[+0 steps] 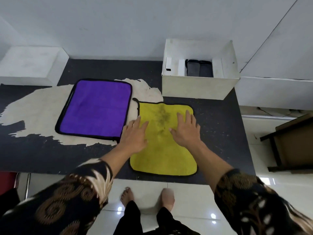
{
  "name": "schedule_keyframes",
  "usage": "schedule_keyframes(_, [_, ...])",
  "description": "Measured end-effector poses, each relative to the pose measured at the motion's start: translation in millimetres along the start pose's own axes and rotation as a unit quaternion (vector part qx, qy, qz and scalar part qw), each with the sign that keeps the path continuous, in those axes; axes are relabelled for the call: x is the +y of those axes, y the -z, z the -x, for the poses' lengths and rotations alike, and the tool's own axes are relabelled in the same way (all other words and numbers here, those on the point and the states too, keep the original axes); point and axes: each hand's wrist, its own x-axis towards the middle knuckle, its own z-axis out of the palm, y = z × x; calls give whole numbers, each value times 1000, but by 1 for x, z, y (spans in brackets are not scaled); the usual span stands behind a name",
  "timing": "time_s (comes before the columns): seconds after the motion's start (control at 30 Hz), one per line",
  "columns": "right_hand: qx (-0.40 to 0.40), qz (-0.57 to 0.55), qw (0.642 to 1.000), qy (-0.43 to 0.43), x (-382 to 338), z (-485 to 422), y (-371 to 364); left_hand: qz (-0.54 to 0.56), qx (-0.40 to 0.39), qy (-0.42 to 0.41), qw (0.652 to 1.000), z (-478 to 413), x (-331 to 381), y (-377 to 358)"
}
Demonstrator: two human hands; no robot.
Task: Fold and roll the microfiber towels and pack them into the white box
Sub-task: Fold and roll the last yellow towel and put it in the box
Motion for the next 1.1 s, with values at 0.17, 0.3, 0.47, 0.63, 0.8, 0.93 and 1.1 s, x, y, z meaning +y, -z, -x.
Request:
schedule_keyframes(0.17, [-88, 30, 996, -6, 12, -30, -5, -48, -44, -76, 995, -45, 1, 14])
schedule_keyframes(0.3, [-115, 86, 990, 5, 28, -37, -6, -68, -89, -111, 987, -68, 0, 18])
schedule_keyframes(0.47, [-113, 99, 989, -3, 36, -46, 1, -115, -121, -31, 985, -85, -9, 25])
schedule_keyframes(0.63, [-10, 50, 999, 6, 38, -28, 5, -91, -13, -16, 996, -59, -5, 24])
schedule_keyframes(0.8, [152, 38, 987, 38, 54, 42, -21, -23, 98, -218, 971, 22, -1, -17])
schedule_keyframes(0.93, [148, 38, 969, 195, 69, 82, -49, 18, 66, -256, 964, 65, -15, -54])
schedule_keyframes(1.1, [58, 73, 968, 231, 74, 99, -59, 50, 60, -243, 967, 76, -20, -65])
